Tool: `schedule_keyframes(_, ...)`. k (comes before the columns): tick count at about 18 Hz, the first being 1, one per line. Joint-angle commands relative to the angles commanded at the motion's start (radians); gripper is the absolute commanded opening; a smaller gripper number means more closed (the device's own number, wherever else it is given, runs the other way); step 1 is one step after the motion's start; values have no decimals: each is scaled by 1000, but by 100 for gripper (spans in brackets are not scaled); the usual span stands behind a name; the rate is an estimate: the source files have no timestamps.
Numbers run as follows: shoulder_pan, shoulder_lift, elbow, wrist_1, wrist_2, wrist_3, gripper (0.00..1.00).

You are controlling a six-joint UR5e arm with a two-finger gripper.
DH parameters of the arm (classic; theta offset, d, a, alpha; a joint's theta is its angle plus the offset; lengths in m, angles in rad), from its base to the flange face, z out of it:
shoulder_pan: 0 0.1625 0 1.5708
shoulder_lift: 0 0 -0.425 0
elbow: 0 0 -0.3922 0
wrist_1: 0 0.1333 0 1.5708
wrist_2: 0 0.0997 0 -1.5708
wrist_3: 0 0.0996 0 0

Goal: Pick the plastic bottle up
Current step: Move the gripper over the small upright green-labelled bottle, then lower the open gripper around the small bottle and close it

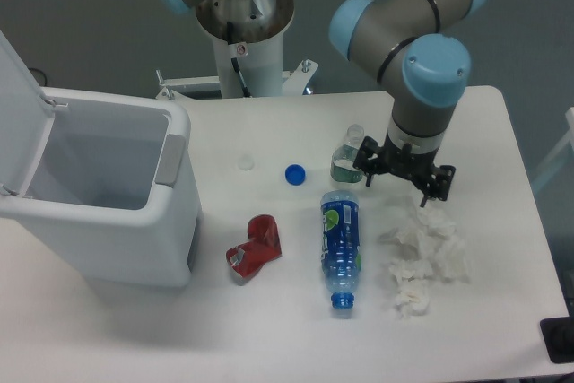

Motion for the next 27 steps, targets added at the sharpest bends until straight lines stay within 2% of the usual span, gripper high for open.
schedule_keyframes(2,2,22,-18,-12,0,-12,100)
schedule_keyframes(5,6,45,-19,-77,0,-9,100)
schedule_keyframes(7,15,74,-55,-109,-1,5,100)
schedule_keyframes(9,43,111,-101,-114,-8,38,100)
schedule_keyframes(13,43,143,-152,-117,-9,63,100)
schedule_keyframes(17,45,140,-163,-114,-9,63,100)
schedule_keyframes(19,41,137,-163,-109,-9,60,84)
schedule_keyframes(22,46,135,-163,-107,-12,57,54)
schedule_keyframes(24,46,135,-160,-104,-12,58,28)
schedule_keyframes(27,45,134,-140,-104,-11,61,3)
